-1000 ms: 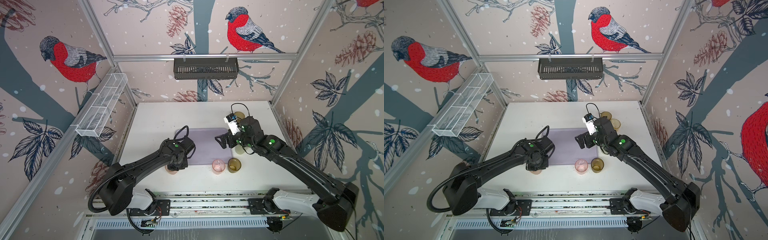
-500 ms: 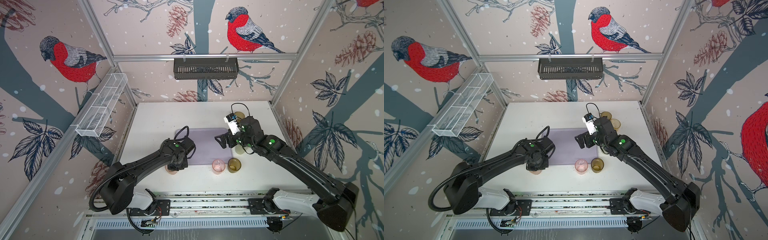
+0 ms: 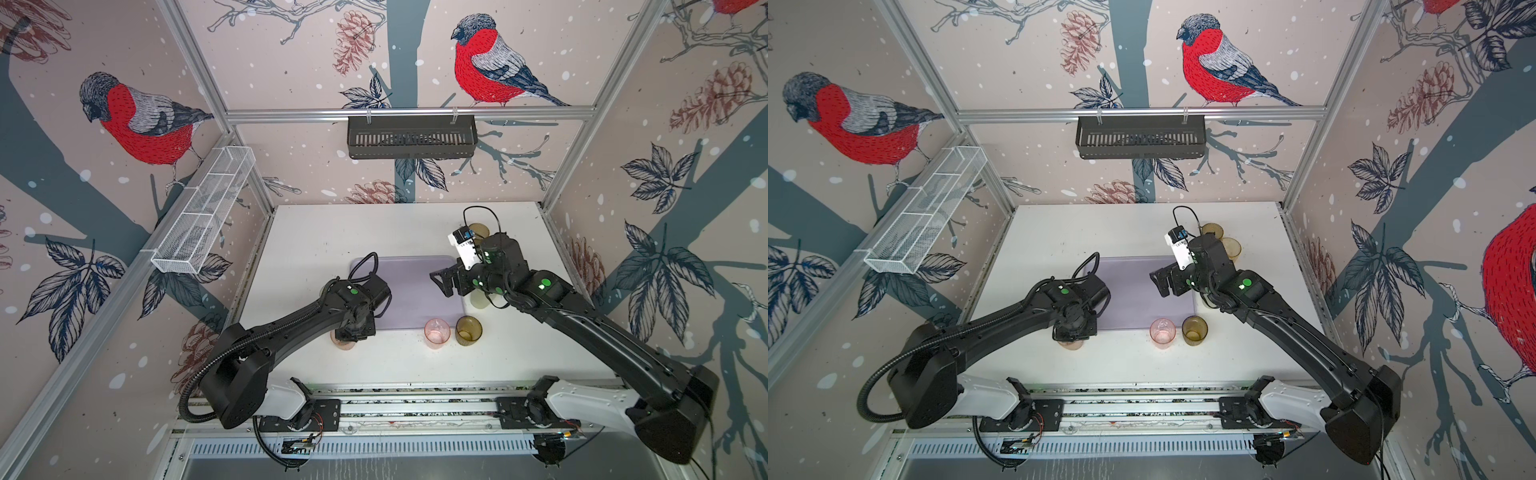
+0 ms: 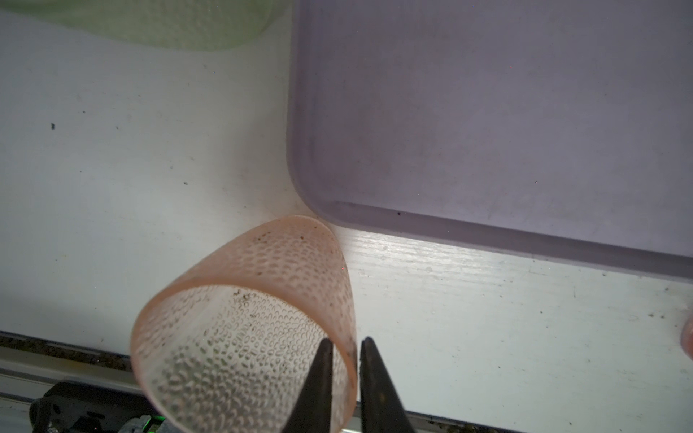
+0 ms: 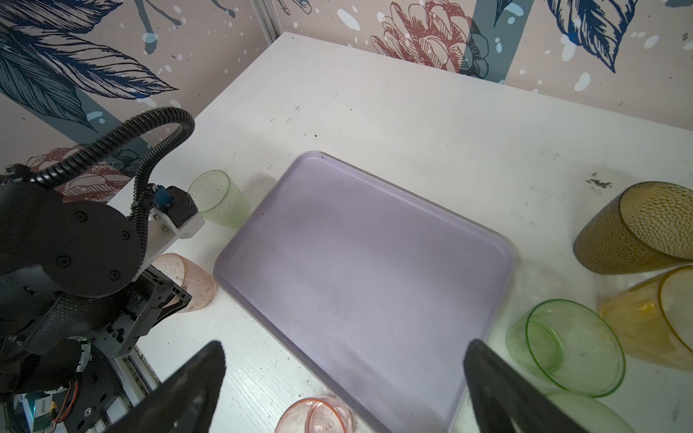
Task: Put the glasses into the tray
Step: 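Lower the left gripper onto the pink cup rim and close on it, then lift the pink cup with the left gripper and carry it over the tray corner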
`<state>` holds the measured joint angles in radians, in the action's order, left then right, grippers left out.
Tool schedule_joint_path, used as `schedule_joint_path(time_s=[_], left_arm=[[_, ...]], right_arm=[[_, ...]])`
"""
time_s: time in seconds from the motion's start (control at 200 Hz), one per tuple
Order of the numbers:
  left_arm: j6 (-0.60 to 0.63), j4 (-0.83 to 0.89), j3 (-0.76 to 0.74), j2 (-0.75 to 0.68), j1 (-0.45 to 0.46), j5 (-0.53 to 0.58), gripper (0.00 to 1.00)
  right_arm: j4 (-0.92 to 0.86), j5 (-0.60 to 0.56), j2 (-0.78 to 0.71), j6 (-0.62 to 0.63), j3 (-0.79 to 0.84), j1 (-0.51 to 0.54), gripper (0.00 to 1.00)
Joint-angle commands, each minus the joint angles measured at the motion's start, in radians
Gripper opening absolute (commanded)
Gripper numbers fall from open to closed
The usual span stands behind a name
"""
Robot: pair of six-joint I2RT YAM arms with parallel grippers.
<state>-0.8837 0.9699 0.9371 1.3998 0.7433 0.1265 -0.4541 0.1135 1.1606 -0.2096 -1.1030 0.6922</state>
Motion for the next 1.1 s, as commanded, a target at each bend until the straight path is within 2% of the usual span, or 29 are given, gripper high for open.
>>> schedule_joint_path(time_s=[0.0, 1.096], left_arm=[[-0.004, 0.007, -0.001, 0.002, 0.002, 0.009, 0.16], [0.023, 0.044, 0.055, 0.016, 0.002, -0.018, 0.04]], right_arm=[[0.023, -0.008, -0.003, 0.001, -0.008, 0.000, 1.00], [0.029, -0.006, -0.003, 0.002, -0.006, -0.019, 1.00]])
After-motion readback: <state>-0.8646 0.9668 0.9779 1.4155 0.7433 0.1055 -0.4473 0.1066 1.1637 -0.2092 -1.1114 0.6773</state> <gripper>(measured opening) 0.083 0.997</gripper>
